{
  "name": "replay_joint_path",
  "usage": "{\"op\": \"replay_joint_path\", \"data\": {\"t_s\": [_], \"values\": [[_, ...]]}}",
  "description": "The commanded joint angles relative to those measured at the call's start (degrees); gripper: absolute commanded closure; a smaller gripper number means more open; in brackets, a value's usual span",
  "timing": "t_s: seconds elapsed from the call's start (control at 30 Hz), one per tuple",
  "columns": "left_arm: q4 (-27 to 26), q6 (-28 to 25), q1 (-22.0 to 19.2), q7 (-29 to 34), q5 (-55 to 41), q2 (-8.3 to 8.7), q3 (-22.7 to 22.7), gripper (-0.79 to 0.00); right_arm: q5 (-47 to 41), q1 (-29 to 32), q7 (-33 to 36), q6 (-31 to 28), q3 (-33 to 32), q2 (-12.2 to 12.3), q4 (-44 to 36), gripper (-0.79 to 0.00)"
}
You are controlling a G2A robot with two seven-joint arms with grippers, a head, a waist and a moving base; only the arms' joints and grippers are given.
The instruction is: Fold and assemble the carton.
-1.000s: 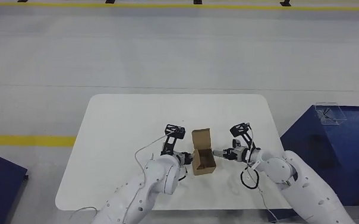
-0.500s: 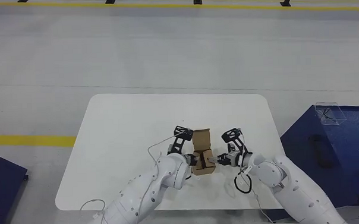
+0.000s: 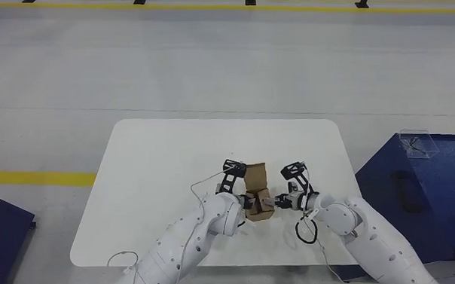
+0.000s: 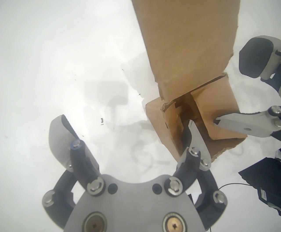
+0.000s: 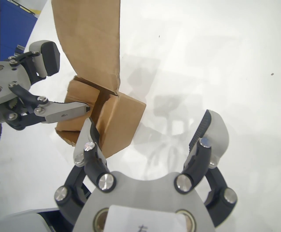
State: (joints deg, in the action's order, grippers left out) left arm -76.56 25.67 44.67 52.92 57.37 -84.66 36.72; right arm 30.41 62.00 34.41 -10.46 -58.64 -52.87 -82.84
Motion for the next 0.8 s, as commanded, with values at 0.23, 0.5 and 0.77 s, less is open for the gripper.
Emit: {"op": "replay_joint_path", "data": {"t_s": [0.23, 0.5, 0.77], "values": [[-4.6, -1.8, 2.2, -1.7, -1.5, 0.66, 3.1, -0.785, -2.9, 0.5, -0.3, -0.5, -1.8, 0.1, -0.4, -0.785], [-3.7, -14.4, 3.6, -8.7, -9.1, 1.58, 9.7, -0.785, -9.5, 2.1, -3.8, -4.0, -6.3, 0.4, 0.6, -0.785], [8.1, -38.2, 0.3, -9.4, -24.5, 2.27, 16.6, -0.785, -12.7, 3.9, -2.4, -5.5, -11.7, 1.2, 0.6, -0.785]]}}
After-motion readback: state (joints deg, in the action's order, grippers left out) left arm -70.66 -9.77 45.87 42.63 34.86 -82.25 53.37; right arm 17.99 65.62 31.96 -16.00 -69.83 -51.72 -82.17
